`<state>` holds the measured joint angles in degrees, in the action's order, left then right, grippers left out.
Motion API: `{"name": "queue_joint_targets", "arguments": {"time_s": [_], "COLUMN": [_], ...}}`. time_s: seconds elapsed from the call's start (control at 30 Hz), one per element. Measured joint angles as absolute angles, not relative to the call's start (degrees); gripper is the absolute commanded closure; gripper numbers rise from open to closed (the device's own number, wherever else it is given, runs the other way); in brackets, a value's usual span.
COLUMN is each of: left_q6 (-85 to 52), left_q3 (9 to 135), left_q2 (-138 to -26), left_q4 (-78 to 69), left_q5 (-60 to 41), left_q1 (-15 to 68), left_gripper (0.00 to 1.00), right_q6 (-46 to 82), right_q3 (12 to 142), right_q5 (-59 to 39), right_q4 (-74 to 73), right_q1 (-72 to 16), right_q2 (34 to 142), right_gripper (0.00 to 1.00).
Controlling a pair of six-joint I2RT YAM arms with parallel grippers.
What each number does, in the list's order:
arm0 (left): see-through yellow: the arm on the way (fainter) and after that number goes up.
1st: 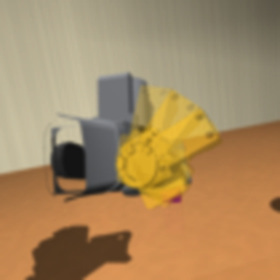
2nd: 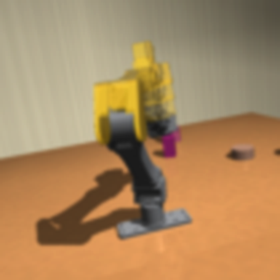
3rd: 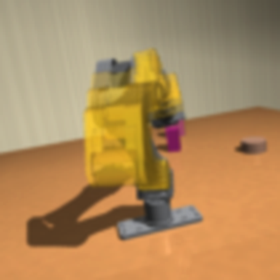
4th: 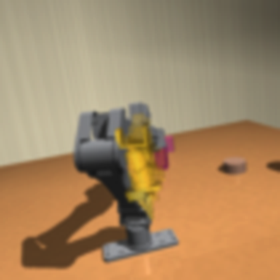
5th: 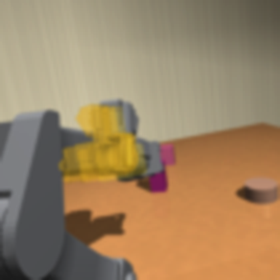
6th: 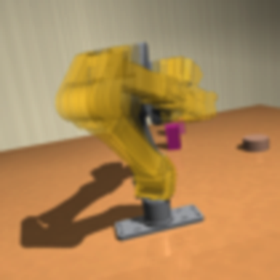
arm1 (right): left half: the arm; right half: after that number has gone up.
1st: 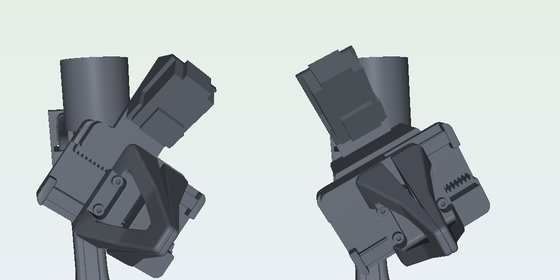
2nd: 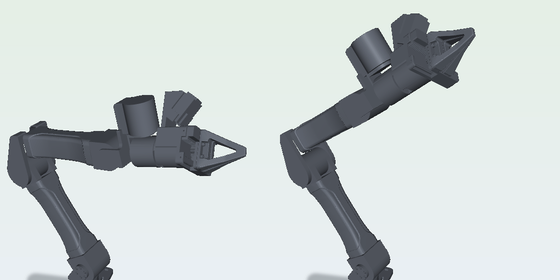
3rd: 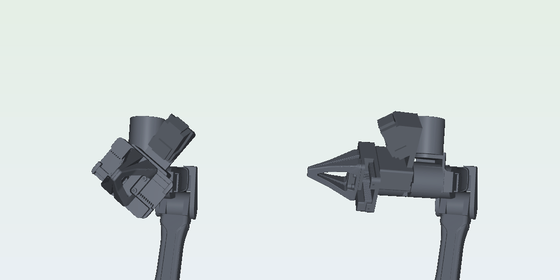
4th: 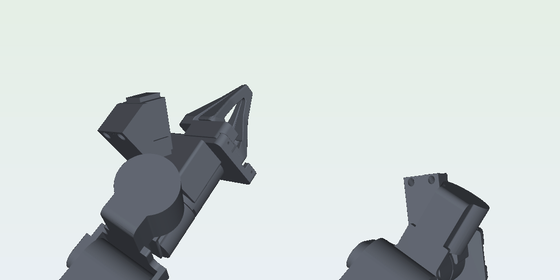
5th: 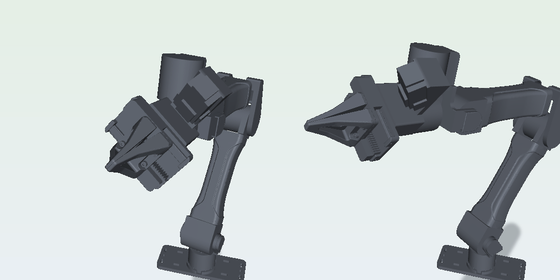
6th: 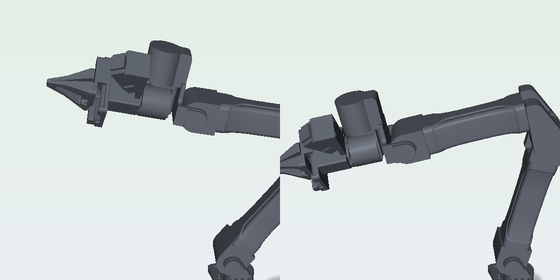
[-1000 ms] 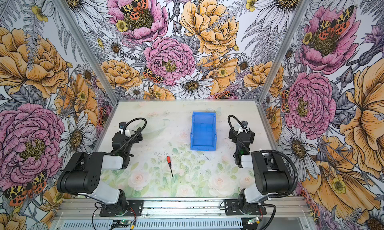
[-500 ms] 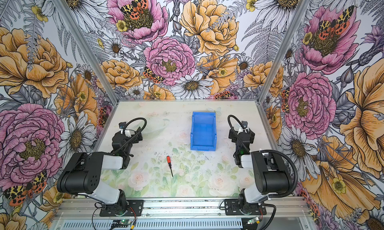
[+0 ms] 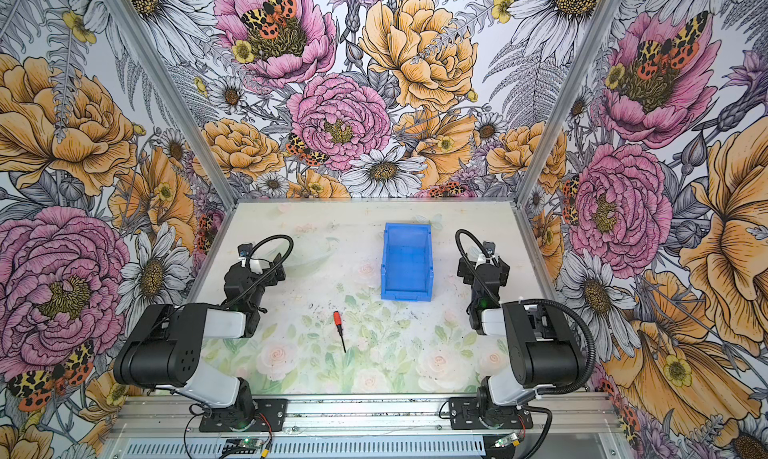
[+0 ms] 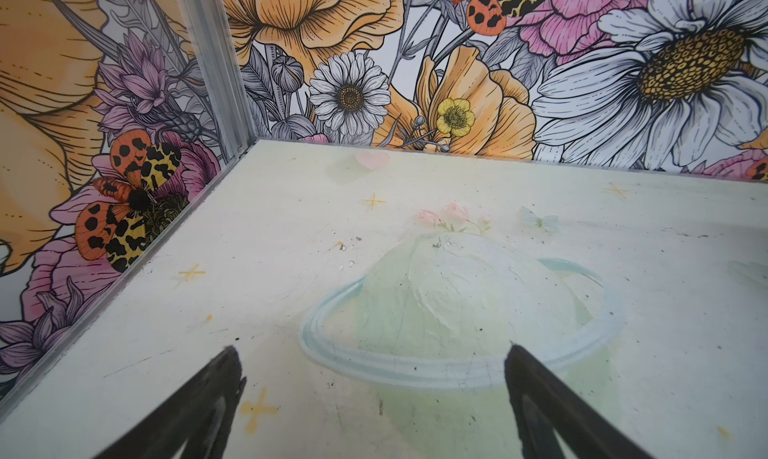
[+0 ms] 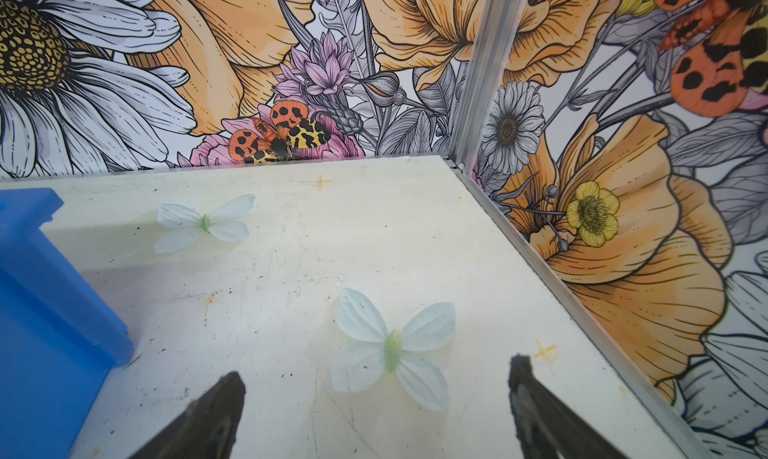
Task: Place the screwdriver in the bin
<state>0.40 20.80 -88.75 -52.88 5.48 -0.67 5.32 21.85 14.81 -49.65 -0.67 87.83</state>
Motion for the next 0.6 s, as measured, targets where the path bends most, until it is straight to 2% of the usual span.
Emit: {"name": "queue_joint_targets", "arguments": {"time_s": [0.17, 0.3, 0.6], "left_q6": [-0.03, -0.73, -2.50], "left_q3": [20.91, 23.42, 27.03], "left_q2": [-88.42, -85.84, -76.20], "left_q4": [-51.99, -45.80, -30.55], "left_q5": [5.96, 7.62, 10.28], "left_q1": [-0.67, -0.67, -0.32], "left_gripper": [0.01, 0.01, 0.01], "right_q6": [5.30, 5.19, 6.42], "right_q3": [21.85, 21.74, 21.82], "right_q5": [14.74, 14.59, 16.21], "right_q4": [-49.63, -47.55, -34.81], "right_q1": [-0.67, -0.84, -3.25], "right_q2": [87.81, 85.30, 68.82], "right_gripper": [0.01, 0.01, 0.00]}}
